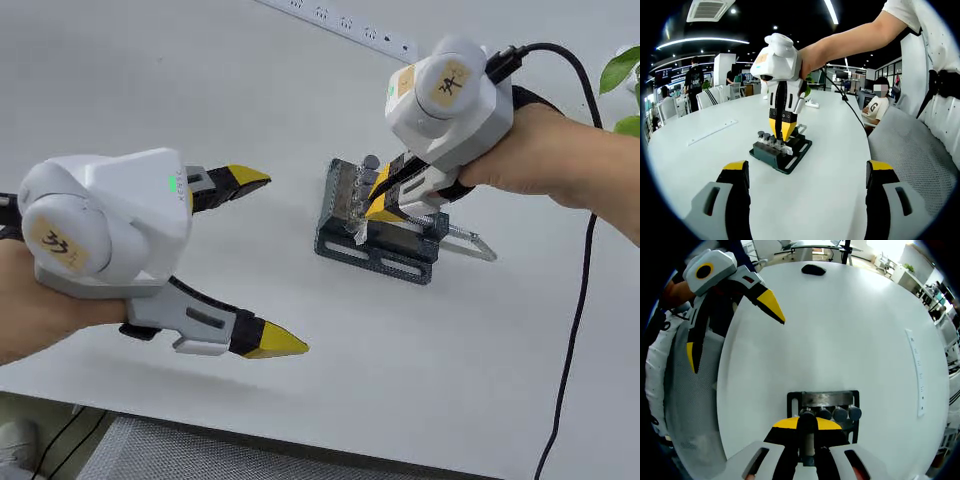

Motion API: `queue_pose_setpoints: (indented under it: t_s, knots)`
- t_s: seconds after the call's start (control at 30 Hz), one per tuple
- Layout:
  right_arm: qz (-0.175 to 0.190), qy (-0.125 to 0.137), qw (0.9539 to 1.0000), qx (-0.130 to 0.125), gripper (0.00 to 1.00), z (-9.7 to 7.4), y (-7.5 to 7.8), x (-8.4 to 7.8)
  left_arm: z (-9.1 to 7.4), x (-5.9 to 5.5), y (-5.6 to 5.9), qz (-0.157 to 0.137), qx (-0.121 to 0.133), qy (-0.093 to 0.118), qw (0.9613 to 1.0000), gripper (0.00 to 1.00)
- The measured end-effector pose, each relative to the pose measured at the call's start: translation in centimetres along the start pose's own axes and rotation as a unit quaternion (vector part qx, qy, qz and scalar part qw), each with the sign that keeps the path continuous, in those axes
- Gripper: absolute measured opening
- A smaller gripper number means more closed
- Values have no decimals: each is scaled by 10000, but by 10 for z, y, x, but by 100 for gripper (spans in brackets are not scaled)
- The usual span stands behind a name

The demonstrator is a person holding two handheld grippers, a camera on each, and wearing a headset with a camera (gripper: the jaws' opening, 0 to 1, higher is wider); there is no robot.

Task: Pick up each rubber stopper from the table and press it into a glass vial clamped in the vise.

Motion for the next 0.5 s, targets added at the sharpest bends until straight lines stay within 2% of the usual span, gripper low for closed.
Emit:
queue_pose_setpoints:
  t_s: [0.5]
  knots:
    - [-218,-314,9993,41,5,2,1,8,0,1,0,-67,14,44,10000,96]
Point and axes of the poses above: the centre of the closed fingertips' face, and the gripper's own axes: z roughly forward along the fingers, y roughly to its right, x roughly out of its top, the point moved 10 cm from there along -z, roughly backward along the fingers, and after that the axes turned 12 degrees about y, right-handed, at the moved point
